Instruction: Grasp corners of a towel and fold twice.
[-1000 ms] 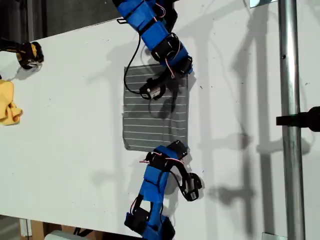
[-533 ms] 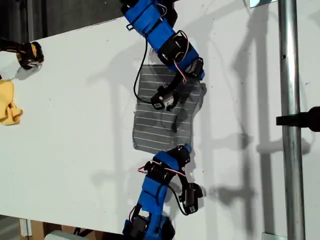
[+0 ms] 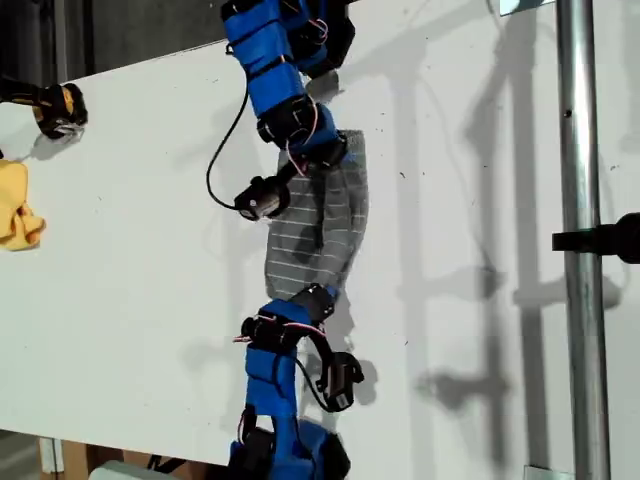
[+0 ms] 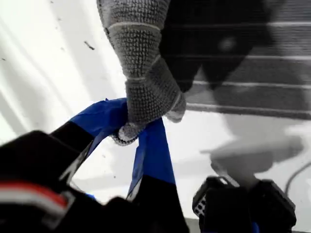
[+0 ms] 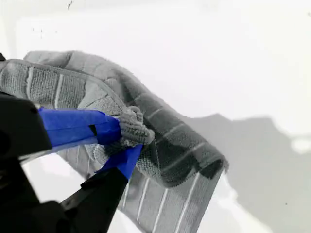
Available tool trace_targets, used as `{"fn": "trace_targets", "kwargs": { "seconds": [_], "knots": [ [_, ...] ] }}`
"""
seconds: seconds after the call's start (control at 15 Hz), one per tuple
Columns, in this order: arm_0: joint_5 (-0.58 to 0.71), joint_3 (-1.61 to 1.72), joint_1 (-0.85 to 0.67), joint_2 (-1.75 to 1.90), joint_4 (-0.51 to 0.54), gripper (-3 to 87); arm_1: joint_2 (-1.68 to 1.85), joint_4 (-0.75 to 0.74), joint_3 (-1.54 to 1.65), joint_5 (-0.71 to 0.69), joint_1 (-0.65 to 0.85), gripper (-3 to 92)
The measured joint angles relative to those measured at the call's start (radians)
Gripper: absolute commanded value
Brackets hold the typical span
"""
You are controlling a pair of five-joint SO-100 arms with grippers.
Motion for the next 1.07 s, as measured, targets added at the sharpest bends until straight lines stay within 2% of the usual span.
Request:
{"fn": "trace_targets", "kwargs": {
  "seconds": [0.47, 0.73, 1.07],
  "knots": [
    [0.183, 0.000, -0.325, 0.000, 0.025, -2.4, 0.250, 0.003, 0.178, -0.175, 0.483, -0.1],
    [0.233, 0.000, -0.425, 0.000, -0.005, -2.3, 0.328, 0.021, 0.178, -0.268, 0.655, -0.1],
    [0.270, -0.035, -0.469, 0.000, -0.051, -2.3, 0.341, 0.025, 0.176, -0.310, 0.747, -0.1]
  ]
}}
